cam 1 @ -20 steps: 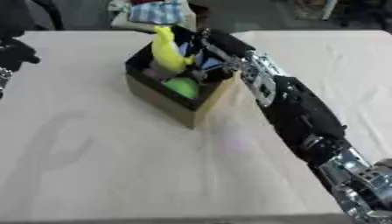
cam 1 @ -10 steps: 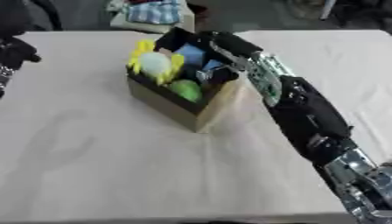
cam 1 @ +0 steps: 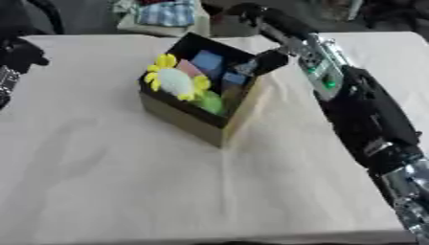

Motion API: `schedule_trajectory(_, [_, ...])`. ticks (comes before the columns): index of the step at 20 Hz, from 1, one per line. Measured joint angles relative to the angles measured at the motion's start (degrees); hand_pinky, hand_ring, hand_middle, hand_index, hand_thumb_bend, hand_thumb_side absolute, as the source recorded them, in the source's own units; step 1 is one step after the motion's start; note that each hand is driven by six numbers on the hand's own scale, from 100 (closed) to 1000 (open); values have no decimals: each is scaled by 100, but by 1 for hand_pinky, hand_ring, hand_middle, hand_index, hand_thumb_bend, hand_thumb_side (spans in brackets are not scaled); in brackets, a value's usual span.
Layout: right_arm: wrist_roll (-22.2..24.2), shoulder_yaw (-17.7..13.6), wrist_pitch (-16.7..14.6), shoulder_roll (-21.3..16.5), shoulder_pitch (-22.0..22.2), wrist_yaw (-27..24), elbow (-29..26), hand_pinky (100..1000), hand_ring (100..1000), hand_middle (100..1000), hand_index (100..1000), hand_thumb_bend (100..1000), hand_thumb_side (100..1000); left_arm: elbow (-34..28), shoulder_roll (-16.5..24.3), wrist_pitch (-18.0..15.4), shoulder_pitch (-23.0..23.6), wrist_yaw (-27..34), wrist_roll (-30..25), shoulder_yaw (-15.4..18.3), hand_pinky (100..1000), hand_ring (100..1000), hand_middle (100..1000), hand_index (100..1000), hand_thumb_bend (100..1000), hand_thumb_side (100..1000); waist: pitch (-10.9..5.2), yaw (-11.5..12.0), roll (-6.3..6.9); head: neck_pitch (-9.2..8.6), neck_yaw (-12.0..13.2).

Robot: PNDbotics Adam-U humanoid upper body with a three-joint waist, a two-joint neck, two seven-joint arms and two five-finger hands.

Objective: Pick up objects on the table and place them in the box.

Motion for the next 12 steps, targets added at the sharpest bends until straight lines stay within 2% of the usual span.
schedule_trajectory(5, [-405,-285,74,-338,255,-494,-781,663,761,826,907,423,459,1,3,4,46,-15,53,54,765,599,557,802,501,664,0,-139,-1,-2,119])
schedule_trajectory(12, [-1063,-858,453,-629,958,-1164,-1864,625,726,770,851,300,372,0,24,15,95,-15,168,125,766,607,565,800,500,659,0,-392,-14,-1,287])
